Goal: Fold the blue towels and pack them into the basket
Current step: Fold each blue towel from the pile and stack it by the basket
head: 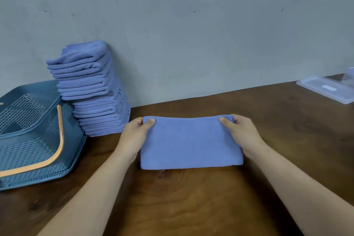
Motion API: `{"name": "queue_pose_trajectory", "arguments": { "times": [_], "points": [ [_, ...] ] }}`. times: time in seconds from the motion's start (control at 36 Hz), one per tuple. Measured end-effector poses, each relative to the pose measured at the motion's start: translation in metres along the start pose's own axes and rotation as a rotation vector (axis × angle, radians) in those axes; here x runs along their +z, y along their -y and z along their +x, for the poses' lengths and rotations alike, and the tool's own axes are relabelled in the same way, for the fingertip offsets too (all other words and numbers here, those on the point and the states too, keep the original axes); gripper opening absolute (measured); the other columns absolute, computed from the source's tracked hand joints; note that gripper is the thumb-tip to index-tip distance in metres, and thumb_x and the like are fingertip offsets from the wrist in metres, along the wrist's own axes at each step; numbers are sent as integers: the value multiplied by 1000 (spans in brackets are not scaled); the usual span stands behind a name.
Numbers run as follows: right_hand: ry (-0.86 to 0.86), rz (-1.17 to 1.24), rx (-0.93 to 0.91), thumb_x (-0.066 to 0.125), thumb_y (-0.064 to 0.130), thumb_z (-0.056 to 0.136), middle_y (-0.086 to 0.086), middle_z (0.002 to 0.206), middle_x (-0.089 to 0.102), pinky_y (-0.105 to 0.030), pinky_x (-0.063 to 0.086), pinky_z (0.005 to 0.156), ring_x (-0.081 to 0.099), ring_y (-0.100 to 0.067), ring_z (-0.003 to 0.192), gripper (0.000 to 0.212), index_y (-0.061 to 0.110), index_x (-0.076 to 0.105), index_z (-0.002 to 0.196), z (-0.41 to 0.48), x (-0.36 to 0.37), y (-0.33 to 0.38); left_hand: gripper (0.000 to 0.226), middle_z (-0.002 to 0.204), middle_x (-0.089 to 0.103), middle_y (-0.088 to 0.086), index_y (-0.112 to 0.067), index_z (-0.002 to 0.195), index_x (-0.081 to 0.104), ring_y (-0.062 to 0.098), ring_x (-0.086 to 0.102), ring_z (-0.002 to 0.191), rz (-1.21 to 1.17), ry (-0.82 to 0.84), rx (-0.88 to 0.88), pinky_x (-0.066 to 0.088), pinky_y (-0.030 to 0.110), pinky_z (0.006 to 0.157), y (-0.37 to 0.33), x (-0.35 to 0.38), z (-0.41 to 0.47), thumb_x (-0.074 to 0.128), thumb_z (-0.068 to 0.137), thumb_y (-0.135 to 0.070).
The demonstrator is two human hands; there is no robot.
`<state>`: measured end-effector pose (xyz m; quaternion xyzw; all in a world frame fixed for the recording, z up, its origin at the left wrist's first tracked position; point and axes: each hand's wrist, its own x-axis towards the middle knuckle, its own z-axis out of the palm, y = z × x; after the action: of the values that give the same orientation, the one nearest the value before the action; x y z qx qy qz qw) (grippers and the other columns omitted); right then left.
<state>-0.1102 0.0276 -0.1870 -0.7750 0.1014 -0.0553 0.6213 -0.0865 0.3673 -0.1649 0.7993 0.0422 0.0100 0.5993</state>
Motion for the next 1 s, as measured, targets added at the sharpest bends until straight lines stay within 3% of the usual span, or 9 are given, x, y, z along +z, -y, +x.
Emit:
{"name": "queue_pose_trajectory", "arguments": {
  "times": [0.08, 0.14, 0.25, 0.42, 0.56, 0.61, 0.81, 0.94, 1.0],
  "points": [
    [3, -128, 74, 66, 53, 97, 11, 114, 68, -39, 54, 94, 64, -15, 107, 33, 26, 71, 116, 14, 8, -5, 39, 116, 66, -8, -19, 117, 66, 14, 63, 104, 100, -35, -113, 49, 32, 87, 16, 15, 15, 64, 99, -53],
    [-41, -147, 79, 66, 46, 100, 12, 129, 62, -38, 50, 102, 60, -13, 120, 41, 35, 59, 139, 10, 8, -8, 38, 124, 62, -8, -25, 135, 55, 9, 61, 103, 180, -63, -106, 44, 24, 78, 27, 20, 11, 65, 102, -41],
    [-56, -158, 8, 65, 25, 100, 13, 118, 69, -31, 50, 87, 63, -6, 113, 38, 49, 55, 127, 4, 7, -22, 35, 111, 69, -11, -40, 130, 52, 8, 68, 94, 181, -88, 44, 47, 25, 72, 45, 22, 2, 67, 101, -25],
    [-139, -142, -40, 59, 9, 99, 12, 111, 72, -45, 60, 84, 72, -18, 98, 40, 47, 61, 111, 9, 8, -27, 23, 97, 68, -4, -36, 113, 56, 21, 64, 83, 212, -108, 177, 51, 36, 75, 58, 19, 5, 60, 104, -15],
    [-171, -168, -96, 61, 12, 102, 15, 111, 70, -34, 56, 81, 68, -9, 101, 43, 52, 61, 120, 16, 8, -28, 24, 106, 70, -19, -36, 109, 64, 5, 65, 95, 248, -138, 193, 49, 24, 81, 57, 22, 8, 57, 105, -13],
    [-177, -188, -96, 61, 13, 102, 15, 111, 69, -27, 51, 79, 65, -4, 102, 43, 48, 60, 127, 19, 9, -28, 29, 115, 69, -26, -38, 114, 66, -3, 63, 108, 260, -134, 182, 48, 21, 90, 54, 22, 8, 56, 106, -13],
    [-147, -340, -93, 59, 20, 104, 15, 117, 66, -26, 47, 79, 64, -12, 112, 44, 42, 53, 143, 24, 10, -31, 37, 140, 60, -25, -37, 142, 60, 2, 55, 132, 311, -112, 152, 44, 28, 113, 53, 22, 9, 53, 108, -22],
    [-208, -872, -263, 52, 43, 106, 12, 151, 41, -28, 46, 61, 60, -14, 102, 55, 39, 34, 158, 0, 14, -16, 50, 163, 40, -17, -36, 158, 41, 9, 41, 148, 429, 6, 137, 35, 25, 113, 40, 18, 6, 52, 109, -31],
    [-181, -984, -410, 52, 44, 103, 11, 152, 43, -32, 52, 75, 56, -18, 119, 55, 38, 39, 156, -11, 27, -7, 55, 167, 30, -13, -35, 160, 36, 13, 38, 148, 634, -37, 231, 40, 28, 109, 33, 22, -1, 52, 107, -38]
  ]
}}
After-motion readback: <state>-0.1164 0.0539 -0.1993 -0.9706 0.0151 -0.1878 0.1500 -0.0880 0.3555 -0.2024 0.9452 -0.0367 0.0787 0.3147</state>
